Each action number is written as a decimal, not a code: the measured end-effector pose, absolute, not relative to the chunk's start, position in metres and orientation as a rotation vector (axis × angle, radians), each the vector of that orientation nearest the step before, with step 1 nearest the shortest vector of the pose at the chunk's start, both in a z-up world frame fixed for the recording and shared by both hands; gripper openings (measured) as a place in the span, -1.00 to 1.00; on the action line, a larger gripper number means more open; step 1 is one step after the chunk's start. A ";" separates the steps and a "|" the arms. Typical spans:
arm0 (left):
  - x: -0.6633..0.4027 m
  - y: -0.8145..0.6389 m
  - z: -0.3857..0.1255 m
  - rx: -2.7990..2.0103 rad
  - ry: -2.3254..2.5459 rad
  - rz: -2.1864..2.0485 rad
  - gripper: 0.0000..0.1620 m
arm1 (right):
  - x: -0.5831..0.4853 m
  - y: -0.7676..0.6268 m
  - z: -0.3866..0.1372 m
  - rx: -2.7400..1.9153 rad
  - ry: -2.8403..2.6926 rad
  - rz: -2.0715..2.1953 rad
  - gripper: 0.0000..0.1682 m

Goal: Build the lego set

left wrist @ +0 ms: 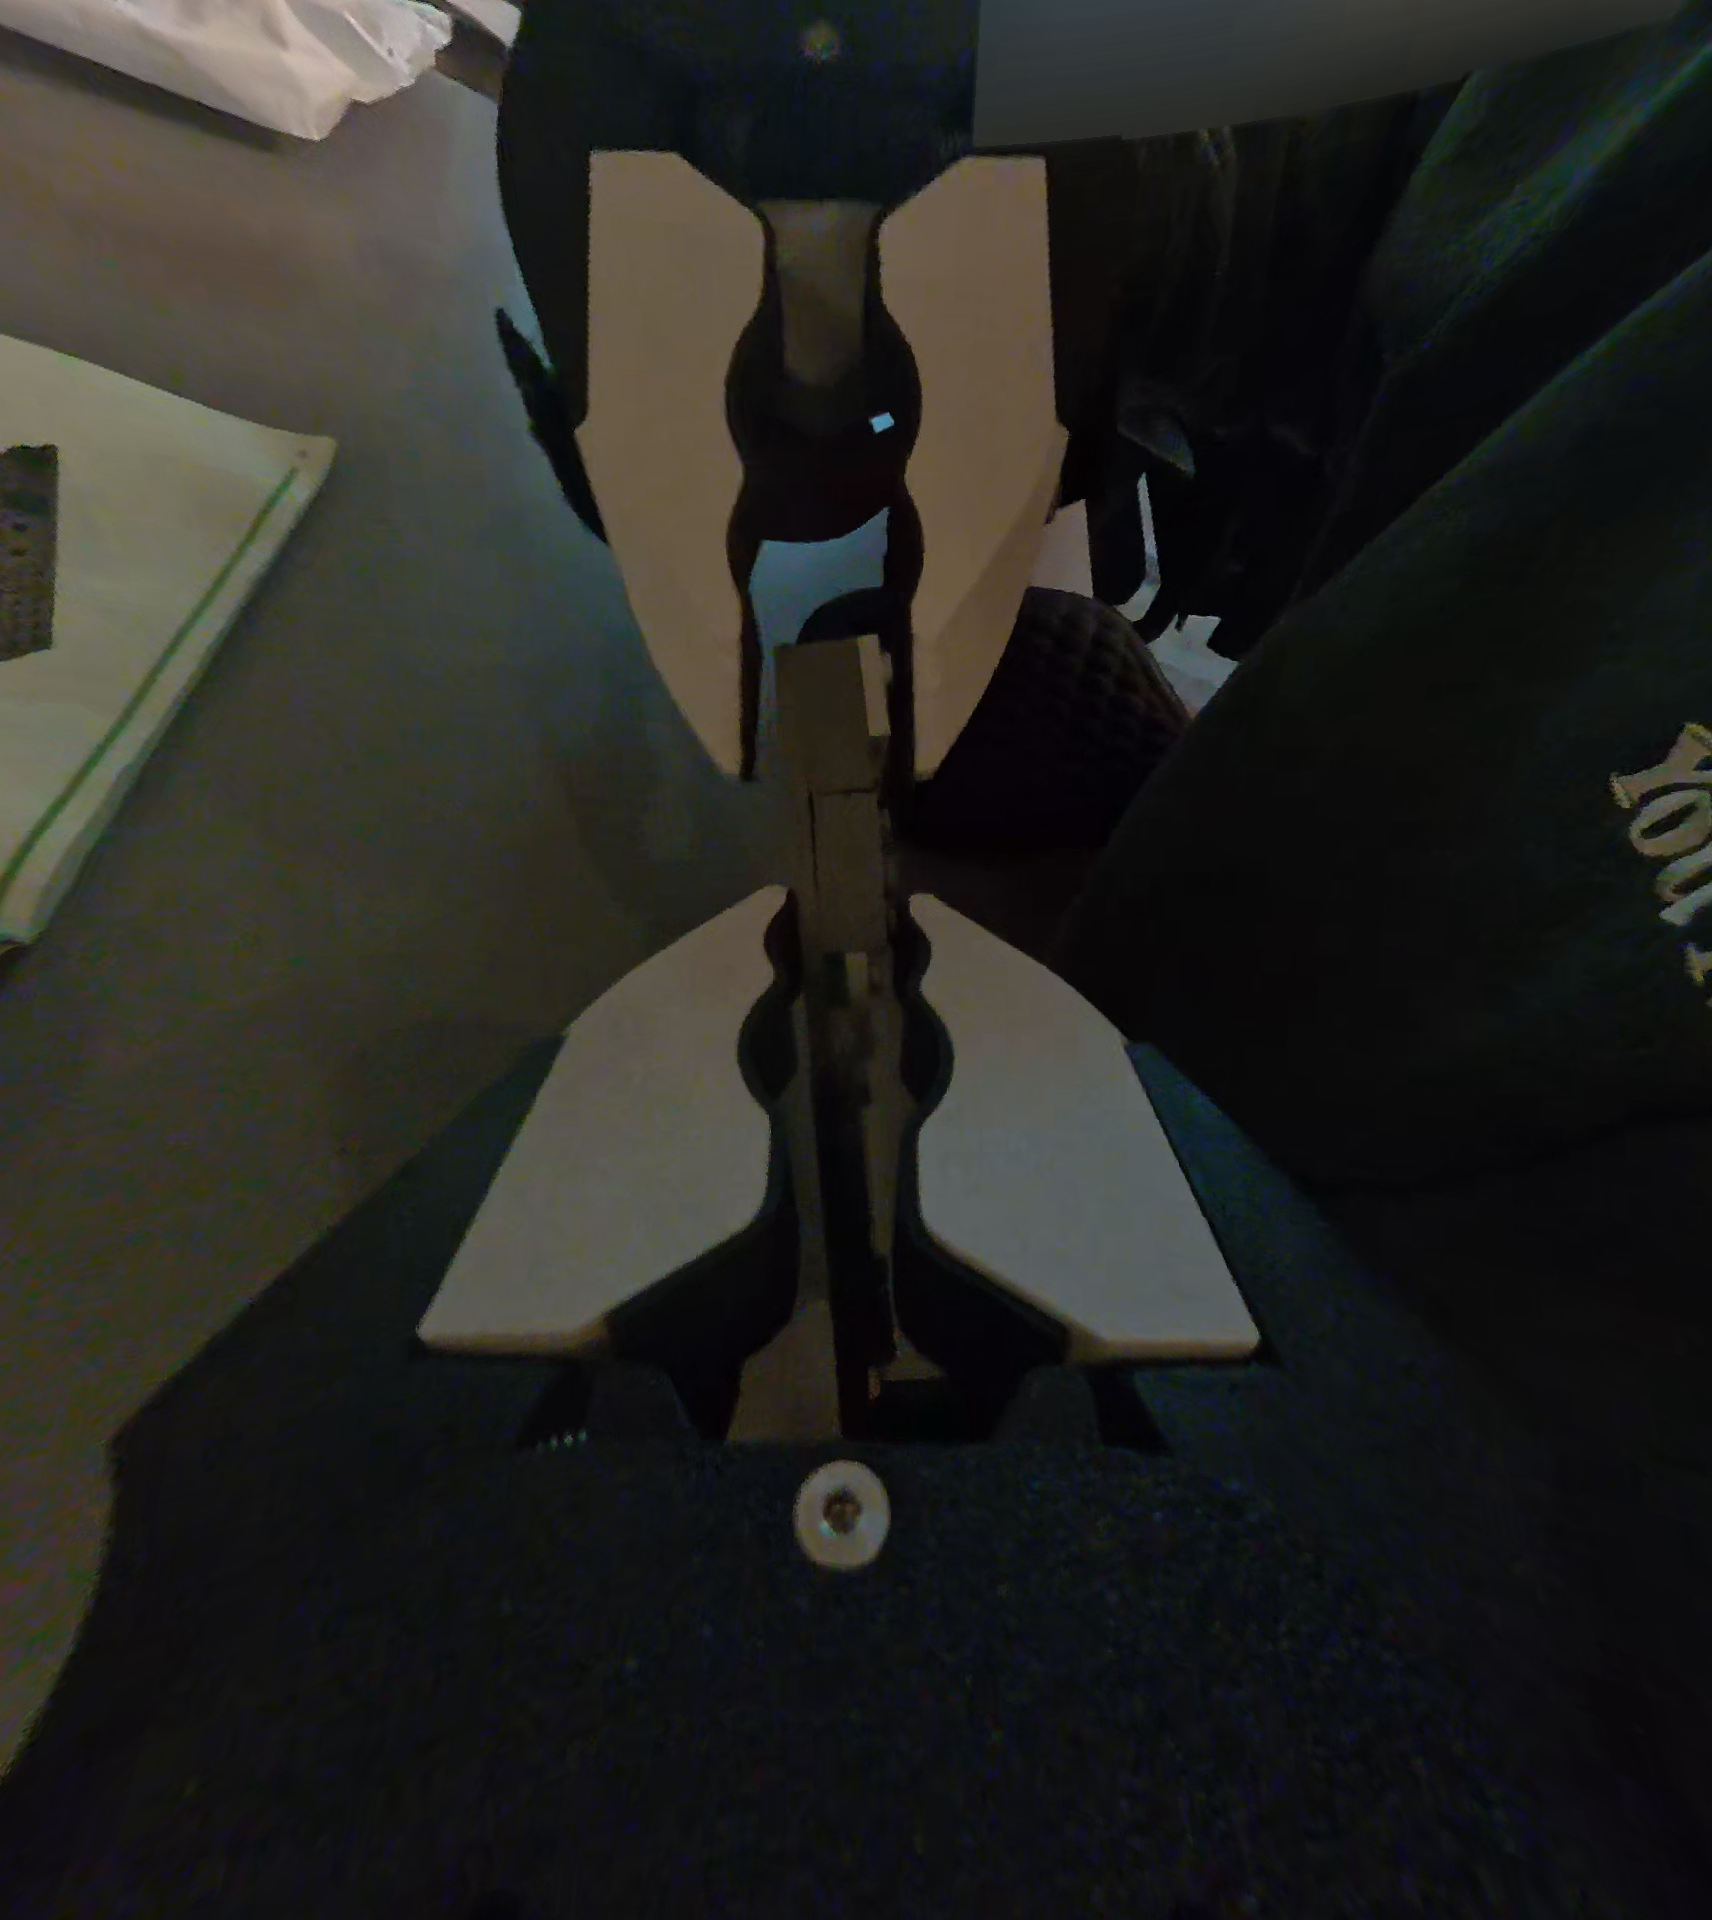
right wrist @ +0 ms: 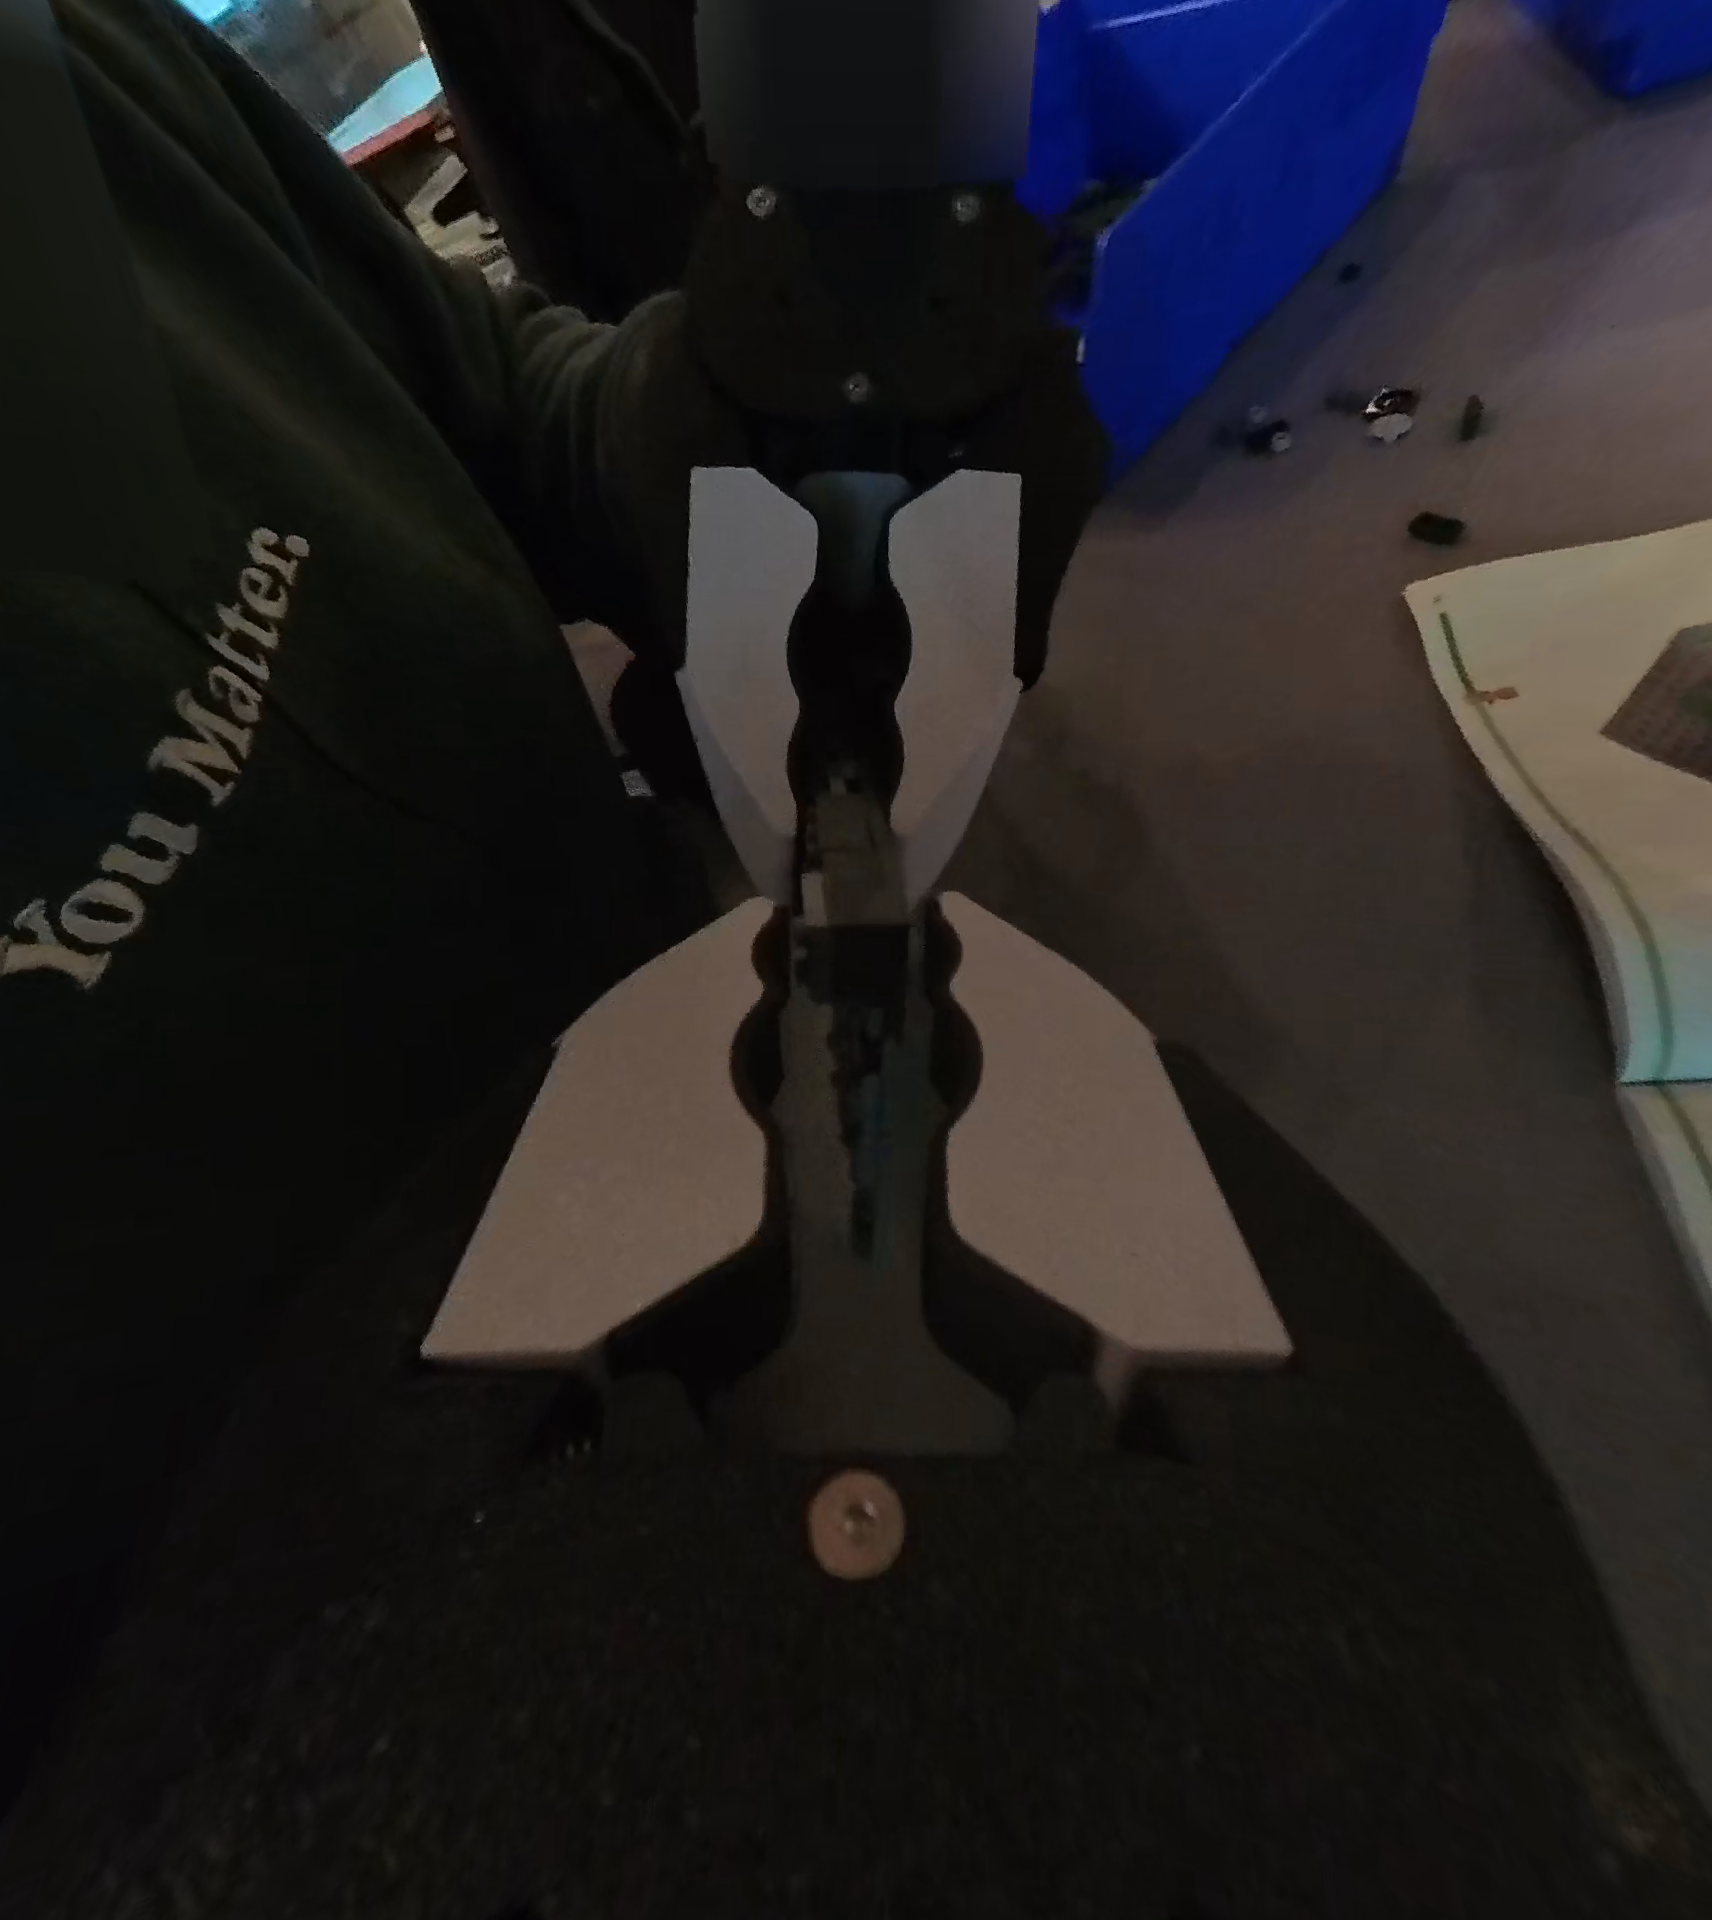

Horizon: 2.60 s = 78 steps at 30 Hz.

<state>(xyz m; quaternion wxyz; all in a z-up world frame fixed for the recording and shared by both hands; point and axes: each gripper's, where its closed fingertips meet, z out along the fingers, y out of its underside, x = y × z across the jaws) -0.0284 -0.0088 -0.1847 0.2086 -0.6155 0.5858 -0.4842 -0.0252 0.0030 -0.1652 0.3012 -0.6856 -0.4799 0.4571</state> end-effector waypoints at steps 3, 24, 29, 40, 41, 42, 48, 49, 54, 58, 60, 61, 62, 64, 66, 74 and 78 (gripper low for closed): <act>-0.029 -0.007 -0.183 -1.713 1.632 -1.329 -0.80 | -0.027 0.003 -0.163 -1.812 -1.254 1.244 -0.77; -0.030 -0.002 -0.184 -1.703 1.599 -1.246 -0.76 | -0.032 0.006 -0.167 -1.769 -1.328 1.066 -0.77; -0.026 0.000 -0.177 -1.688 1.581 -1.267 -0.80 | -0.033 0.006 -0.166 -1.760 -1.337 1.061 -0.77; -0.023 0.003 -0.181 -1.775 1.529 -1.358 -0.80 | -0.030 0.010 -0.169 -1.748 -1.317 1.007 -0.77; -0.023 0.004 -0.181 -1.780 1.526 -1.354 -0.79 | -0.029 0.010 -0.170 -1.749 -1.320 0.999 -0.77; -0.023 0.003 -0.182 -1.788 1.527 -1.348 -0.79 | -0.029 0.010 -0.171 -1.751 -1.322 0.997 -0.76; -0.023 0.002 -0.182 -1.806 1.512 -1.327 -0.80 | -0.030 0.008 -0.171 -1.771 -1.296 1.036 -0.77; -0.024 0.002 -0.181 -1.798 1.527 -1.300 -0.80 | -0.030 0.009 -0.170 -1.772 -1.285 1.049 -0.77; -0.024 0.001 -0.178 -1.754 1.544 -1.248 -0.73 | -0.032 0.008 -0.168 -1.752 -1.290 1.034 -0.77; -0.024 0.004 -0.178 -1.755 1.535 -1.231 -0.80 | -0.034 0.008 -0.168 -1.736 -1.310 0.977 -0.77; -0.025 0.003 -0.178 -1.753 1.538 -1.240 -0.80 | -0.035 0.007 -0.168 -1.729 -1.307 0.964 -0.77; -0.026 0.002 -0.178 -1.749 1.547 -1.233 -0.80 | -0.035 0.006 -0.168 -1.725 -1.312 0.955 -0.77; -0.026 0.002 -0.179 -1.749 1.557 -1.219 -0.79 | -0.036 0.006 -0.169 -1.722 -1.321 0.944 -0.77; -0.027 0.001 -0.180 -1.745 1.570 -1.190 -0.79 | -0.036 0.006 -0.170 -1.719 -1.329 0.928 -0.77; -0.028 0.001 -0.180 -1.741 1.579 -1.171 -0.79 | -0.037 0.005 -0.170 -1.720 -1.331 0.924 -0.77; -0.027 0.001 -0.180 -1.708 1.592 -1.135 -0.79 | -0.035 0.005 -0.169 -1.758 -1.333 0.954 -0.74; -0.028 0.003 -0.181 -1.708 1.590 -1.114 -0.79 | -0.033 0.006 -0.165 -1.757 -1.312 0.981 -0.68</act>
